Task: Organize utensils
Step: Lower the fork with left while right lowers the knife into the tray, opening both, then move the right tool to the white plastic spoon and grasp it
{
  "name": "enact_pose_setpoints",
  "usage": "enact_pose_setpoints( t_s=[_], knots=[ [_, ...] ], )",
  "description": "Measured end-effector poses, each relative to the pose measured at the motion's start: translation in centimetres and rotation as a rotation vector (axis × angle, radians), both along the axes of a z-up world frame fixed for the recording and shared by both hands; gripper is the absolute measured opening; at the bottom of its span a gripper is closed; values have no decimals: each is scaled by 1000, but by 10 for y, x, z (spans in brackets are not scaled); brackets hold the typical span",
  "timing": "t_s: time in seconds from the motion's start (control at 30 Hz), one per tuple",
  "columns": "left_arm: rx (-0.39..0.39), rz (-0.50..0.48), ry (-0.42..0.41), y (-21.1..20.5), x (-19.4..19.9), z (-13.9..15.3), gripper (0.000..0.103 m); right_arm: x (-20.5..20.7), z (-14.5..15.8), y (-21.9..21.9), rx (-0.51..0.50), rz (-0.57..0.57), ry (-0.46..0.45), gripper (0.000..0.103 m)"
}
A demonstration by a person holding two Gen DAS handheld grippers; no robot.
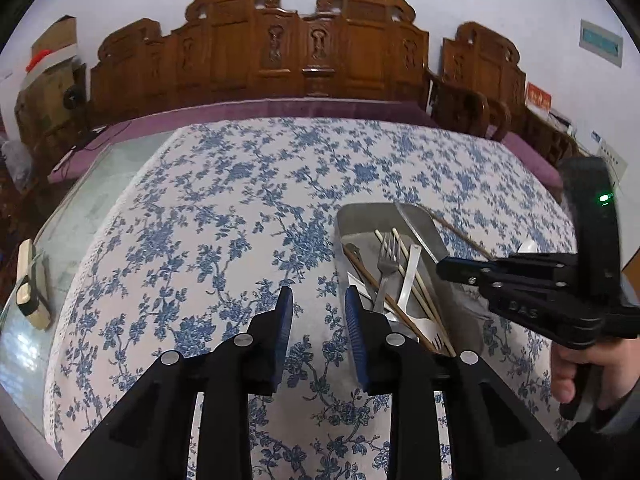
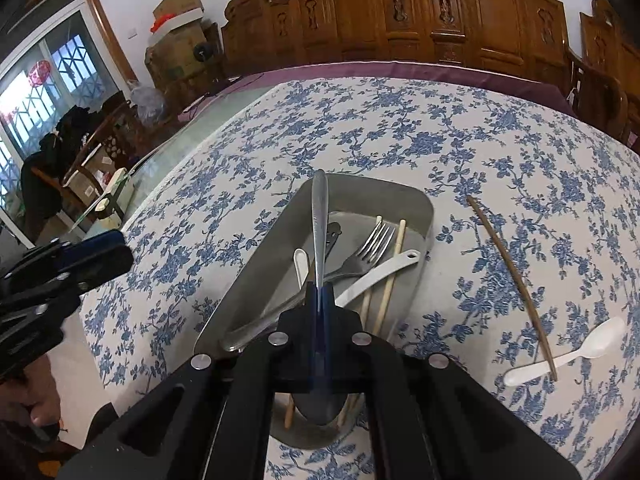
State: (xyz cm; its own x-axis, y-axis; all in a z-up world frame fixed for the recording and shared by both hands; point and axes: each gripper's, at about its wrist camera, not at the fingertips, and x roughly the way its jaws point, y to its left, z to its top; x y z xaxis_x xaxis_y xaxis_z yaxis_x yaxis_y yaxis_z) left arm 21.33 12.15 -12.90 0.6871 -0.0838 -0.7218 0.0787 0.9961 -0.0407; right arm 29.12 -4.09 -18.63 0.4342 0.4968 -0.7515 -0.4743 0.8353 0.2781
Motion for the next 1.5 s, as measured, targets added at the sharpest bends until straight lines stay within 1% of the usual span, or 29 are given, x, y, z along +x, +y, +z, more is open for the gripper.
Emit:
enact_pose_setpoints(
  t_s=[0.1,0.17,0.37,0.43,0.5,0.6,0.7,0.8,0.87,0.9,0.93,1.03,1.07,1.13,1.2,1.27,1.37,1.5],
  knots=[
    [-11,1,-14,2,-4,3,32,3,-3,6,-3,-3,3,4],
    [9,-3,-34,0,-8,6,32,5,-5,8,-2,-4,5,4],
    [30,-11,-69,-5,-16,12,32,10,-11,11,10,-11,22,4],
    [36,-16,-76,-7,-18,13,35,10,-12,12,5,-10,21,6],
    [36,-18,-81,-7,-19,14,37,9,-11,11,7,-12,14,7],
    [40,-16,-76,-7,-19,13,38,8,-10,9,5,-12,11,7],
    [44,-13,-75,-8,-19,12,40,2,-2,-2,0,-8,-17,7],
    [43,-12,-76,-12,-19,11,47,-6,4,-23,-19,-17,-46,7],
    [43,-19,-73,-16,-19,11,52,-11,6,-43,-44,-33,-67,13],
    [46,-25,-72,-20,-18,11,58,-12,6,-56,-64,-43,-78,16],
    [50,-30,-75,-24,-19,10,62,-13,6,-64,-81,-49,-85,16],
    [50,-43,-72,-36,-16,8,70,-14,2,-103,-139,-86,-95,16],
    [48,-47,-71,-39,-16,8,71,-14,1,-114,-146,-100,-93,17],
    [47,-56,-67,-47,-14,6,74,-15,-2,-139,-155,-137,-89,21],
    [45,-67,-62,-58,-11,4,74,-16,-6,-157,-158,-172,-82,34],
    [38,-77,-58,-67,-8,3,75,-16,-14,-177,-165,-213,-69,36],
    [28,-93,-48,-82,-1,0,75,-15,-27,-195,-168,-265,-39,37],
    [26,-117,-47,-104,8,0,75,-9,-41,-216,-144,-335,3,39]
  ],
)
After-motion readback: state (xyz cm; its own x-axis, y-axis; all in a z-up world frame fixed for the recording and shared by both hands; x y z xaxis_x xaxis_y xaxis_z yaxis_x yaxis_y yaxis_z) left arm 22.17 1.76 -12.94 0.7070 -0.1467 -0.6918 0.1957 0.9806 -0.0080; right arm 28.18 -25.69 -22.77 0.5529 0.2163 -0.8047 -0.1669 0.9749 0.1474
